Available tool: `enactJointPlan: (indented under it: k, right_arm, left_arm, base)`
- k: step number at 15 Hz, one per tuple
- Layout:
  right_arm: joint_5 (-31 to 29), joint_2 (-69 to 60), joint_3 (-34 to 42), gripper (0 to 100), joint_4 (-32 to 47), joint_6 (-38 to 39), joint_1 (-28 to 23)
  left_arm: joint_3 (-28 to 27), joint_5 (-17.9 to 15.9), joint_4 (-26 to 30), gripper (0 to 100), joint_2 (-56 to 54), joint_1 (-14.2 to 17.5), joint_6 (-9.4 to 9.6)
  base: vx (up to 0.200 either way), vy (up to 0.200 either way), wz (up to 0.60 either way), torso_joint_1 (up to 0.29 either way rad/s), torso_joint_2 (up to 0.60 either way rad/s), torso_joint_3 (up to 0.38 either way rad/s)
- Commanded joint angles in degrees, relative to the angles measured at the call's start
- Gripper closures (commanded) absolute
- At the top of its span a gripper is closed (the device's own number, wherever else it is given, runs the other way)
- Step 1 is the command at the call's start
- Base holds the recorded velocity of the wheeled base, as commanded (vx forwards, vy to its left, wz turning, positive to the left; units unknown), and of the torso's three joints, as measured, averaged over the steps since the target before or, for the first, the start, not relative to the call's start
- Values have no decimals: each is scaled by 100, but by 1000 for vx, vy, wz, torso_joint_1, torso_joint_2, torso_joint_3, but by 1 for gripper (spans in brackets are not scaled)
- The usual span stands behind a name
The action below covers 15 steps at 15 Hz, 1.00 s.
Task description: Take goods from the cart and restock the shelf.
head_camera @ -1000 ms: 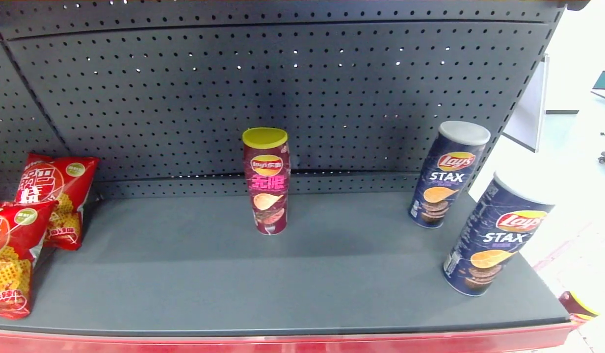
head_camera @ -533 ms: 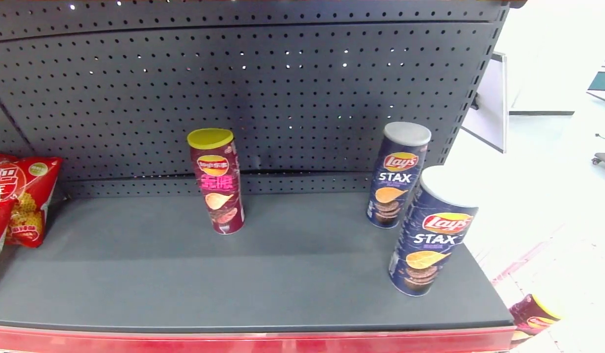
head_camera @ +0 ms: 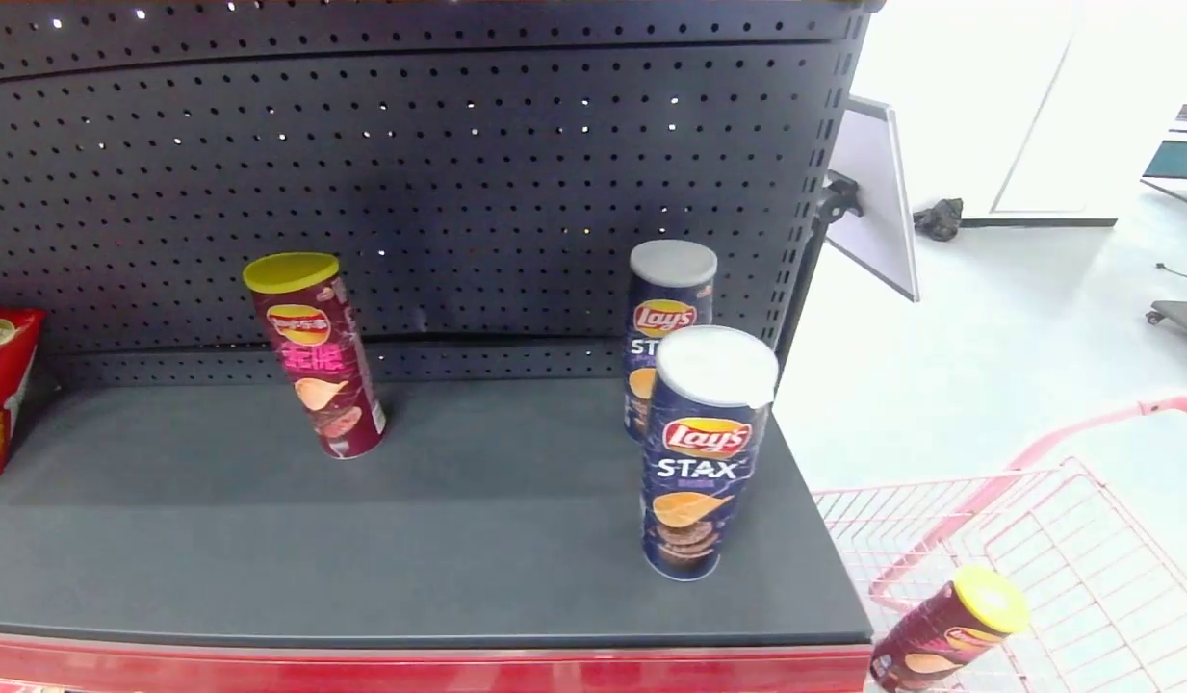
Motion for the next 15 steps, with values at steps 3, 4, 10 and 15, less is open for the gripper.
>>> enactJointPlan:
  k: [3, 4, 10, 15]
  right_arm:
    - [6, 6, 0, 0, -2, 2, 0]
    - [6, 6, 0, 0, -2, -7, 0]
    - [6, 6, 0, 0, -2, -7, 0]
    - [6, 6, 0, 0, -2, -7, 0]
  left_arm:
    - [1, -4, 0, 0, 9, 1, -2]
    - [1, -4, 0, 0, 9, 1, -2]
    - [1, -4, 0, 0, 9, 1, 7]
    - [1, -4, 0, 0, 9, 1, -2]
  base:
    - [0, -200, 0, -1, -4, 2]
    - [0, -200, 0, -2, -2, 2]
    - [0, -200, 0, 1, 5, 3]
    - [0, 0, 0, 0, 0, 0]
